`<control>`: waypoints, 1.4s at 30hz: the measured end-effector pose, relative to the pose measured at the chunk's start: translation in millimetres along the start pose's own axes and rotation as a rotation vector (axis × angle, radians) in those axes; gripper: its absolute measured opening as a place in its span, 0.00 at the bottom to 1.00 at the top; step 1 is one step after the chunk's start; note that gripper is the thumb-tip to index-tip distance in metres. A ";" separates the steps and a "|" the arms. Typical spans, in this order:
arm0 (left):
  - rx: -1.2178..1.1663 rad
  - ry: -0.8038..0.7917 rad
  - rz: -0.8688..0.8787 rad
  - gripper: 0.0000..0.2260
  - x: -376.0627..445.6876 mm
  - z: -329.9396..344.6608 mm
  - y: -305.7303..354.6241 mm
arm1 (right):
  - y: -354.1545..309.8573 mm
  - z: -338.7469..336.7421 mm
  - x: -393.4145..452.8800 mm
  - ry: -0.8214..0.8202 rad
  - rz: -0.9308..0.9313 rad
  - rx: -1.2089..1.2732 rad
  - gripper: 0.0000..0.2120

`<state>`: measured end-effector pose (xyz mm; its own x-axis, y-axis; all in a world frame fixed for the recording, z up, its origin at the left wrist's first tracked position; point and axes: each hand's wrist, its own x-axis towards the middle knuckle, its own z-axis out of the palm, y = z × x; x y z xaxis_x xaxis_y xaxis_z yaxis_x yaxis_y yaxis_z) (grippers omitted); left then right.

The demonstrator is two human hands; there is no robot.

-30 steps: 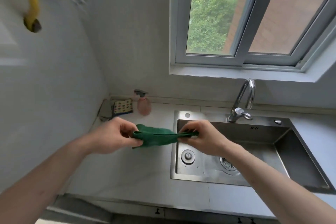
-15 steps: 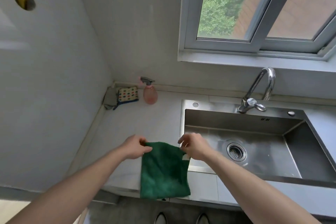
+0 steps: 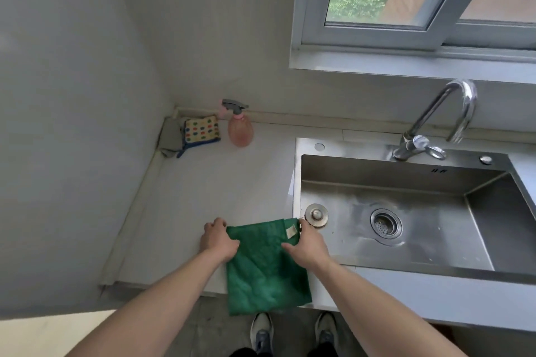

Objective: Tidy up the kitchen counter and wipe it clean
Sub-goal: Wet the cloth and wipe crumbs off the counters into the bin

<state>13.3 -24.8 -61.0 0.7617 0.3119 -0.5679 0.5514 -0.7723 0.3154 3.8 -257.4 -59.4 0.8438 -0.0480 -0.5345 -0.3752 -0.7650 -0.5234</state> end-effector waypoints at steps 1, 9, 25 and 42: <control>-0.026 -0.030 -0.017 0.30 3.3 1.1 0.7 | -1.2 4.8 3.1 0.018 0.006 0.000 0.42; -0.161 -0.159 0.086 0.15 4.4 4.0 14.1 | 6.1 9.3 10.5 0.091 0.073 0.132 0.28; 0.342 -0.066 0.857 0.16 -17.5 -6.6 -22.8 | 51.7 -19.8 -36.5 0.041 -0.463 -0.386 0.21; 0.274 -0.128 0.371 0.19 -6.2 6.1 9.6 | 30.0 6.4 -23.2 0.102 0.087 0.014 0.24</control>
<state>11.8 -37.5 -59.1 0.8325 -0.0703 -0.5495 0.1266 -0.9415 0.3123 -29.5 -275.2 -66.9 0.8424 -0.1792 -0.5081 -0.4529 -0.7464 -0.4876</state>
